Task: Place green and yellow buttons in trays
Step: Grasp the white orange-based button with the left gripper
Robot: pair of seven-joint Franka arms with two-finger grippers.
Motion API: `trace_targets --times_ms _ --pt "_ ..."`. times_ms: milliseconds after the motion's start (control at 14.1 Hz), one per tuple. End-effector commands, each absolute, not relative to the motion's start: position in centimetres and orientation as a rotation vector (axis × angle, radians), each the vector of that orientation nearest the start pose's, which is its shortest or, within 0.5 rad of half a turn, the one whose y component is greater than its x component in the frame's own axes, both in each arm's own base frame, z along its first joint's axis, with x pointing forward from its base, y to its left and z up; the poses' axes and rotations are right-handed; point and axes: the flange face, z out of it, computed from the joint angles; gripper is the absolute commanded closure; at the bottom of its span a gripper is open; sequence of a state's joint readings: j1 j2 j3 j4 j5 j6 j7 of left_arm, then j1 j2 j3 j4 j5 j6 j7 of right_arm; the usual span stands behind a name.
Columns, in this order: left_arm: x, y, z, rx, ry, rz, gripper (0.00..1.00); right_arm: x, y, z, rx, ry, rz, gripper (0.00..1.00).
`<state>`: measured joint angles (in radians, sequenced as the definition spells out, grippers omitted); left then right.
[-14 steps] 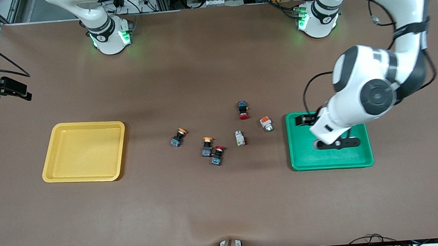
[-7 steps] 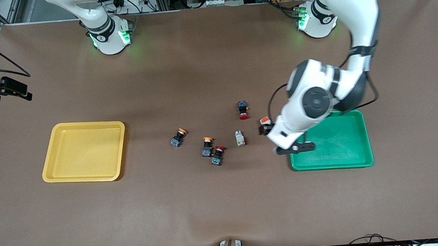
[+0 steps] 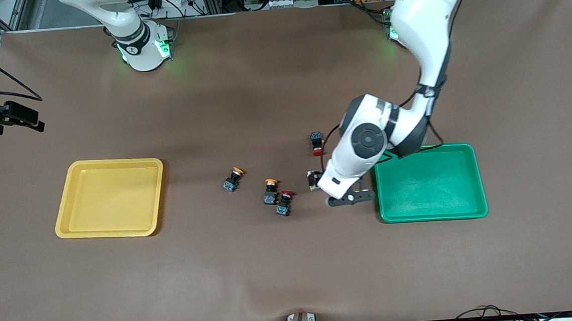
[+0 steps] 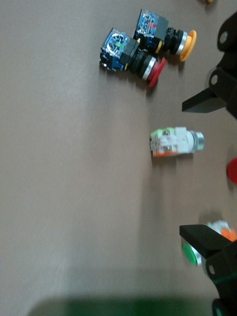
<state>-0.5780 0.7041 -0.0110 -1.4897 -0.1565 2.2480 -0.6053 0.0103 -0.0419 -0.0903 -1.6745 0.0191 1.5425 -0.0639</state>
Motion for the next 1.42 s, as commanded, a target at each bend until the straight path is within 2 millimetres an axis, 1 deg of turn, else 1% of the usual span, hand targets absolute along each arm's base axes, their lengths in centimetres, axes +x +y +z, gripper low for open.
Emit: trace_targets --times_ms 0,71,142,213,285,356,427,498,640,711,783,925,996,1067,1138,1209,1352 --pt "59.1 -43.1 23.9 -3.315 -0.202 0.002 0.0 53.8 -3.8 58.5 -3.116 0.027 0.163 0.0" --pt "58.8 -43.6 23.2 -3.321 -0.196 -0.003 0.0 54.5 -3.7 57.6 -3.11 0.025 0.179 0.0" --pt "58.9 -43.5 22.2 -3.317 -0.203 0.002 0.0 55.3 -3.6 56.6 -3.107 0.028 0.191 0.0" --pt "58.8 -43.4 21.6 -3.312 -0.201 0.011 0.0 56.3 -3.0 56.1 -3.095 0.019 0.186 0.0" --pt "58.8 -43.4 20.9 -3.313 -0.206 0.007 0.02 57.4 -1.9 55.4 -3.064 0.018 0.192 0.0" --pt "58.9 -43.4 20.7 -3.317 -0.21 -0.001 0.06 58.4 -1.3 54.5 -3.039 0.019 0.205 0.0" --pt "58.8 -43.4 20.6 -3.316 -0.21 0.001 0.15 59.2 -0.6 53.5 -3.019 0.011 0.224 0.0" --pt "58.9 -43.3 20.8 -3.318 -0.208 -0.004 0.28 59.9 0.4 52.6 -3.002 -0.001 0.23 0.0" --pt "58.8 -43.3 20.5 -3.314 -0.198 0.003 0.56 61.1 3.7 50.9 -2.999 -0.056 0.227 0.0" --pt "58.8 -43.3 20.5 -3.315 -0.198 0.001 0.6 61.6 5.0 50.4 -3.003 -0.075 0.202 0.0" --pt "58.8 -43.3 20.4 -3.313 -0.198 0.005 0.59 62.0 6.4 49.3 -3.007 -0.074 0.213 0.0" --pt "58.7 -43.3 20.0 -3.311 -0.199 0.009 0.56 63.3 8.8 46.5 -3.001 0.016 0.22 0.0" --pt "58.7 -43.2 19.8 -3.309 -0.193 0.015 0.49 64.1 10.6 45.4 -3.005 0.019 0.211 0.0" --pt "58.6 -43.3 19.7 -3.309 -0.191 0.015 0.51 64.7 12.1 44.4 -3.012 0.018 0.223 0.0" --pt "58.6 -43.3 19.4 -3.305 -0.187 0.019 0.58 65.2 13.1 43.7 -3.016 0.048 0.231 0.0" --pt "58.6 -43.3 19.3 -3.305 -0.183 0.019 0.63 65.5 13.5 42.6 -3.018 0.094 0.249 0.0" --pt "58.6 -43.2 19.5 -3.304 -0.167 0.012 1.0 65.9 14.9 41.4 -2.983 0.155 0.243 0.0"
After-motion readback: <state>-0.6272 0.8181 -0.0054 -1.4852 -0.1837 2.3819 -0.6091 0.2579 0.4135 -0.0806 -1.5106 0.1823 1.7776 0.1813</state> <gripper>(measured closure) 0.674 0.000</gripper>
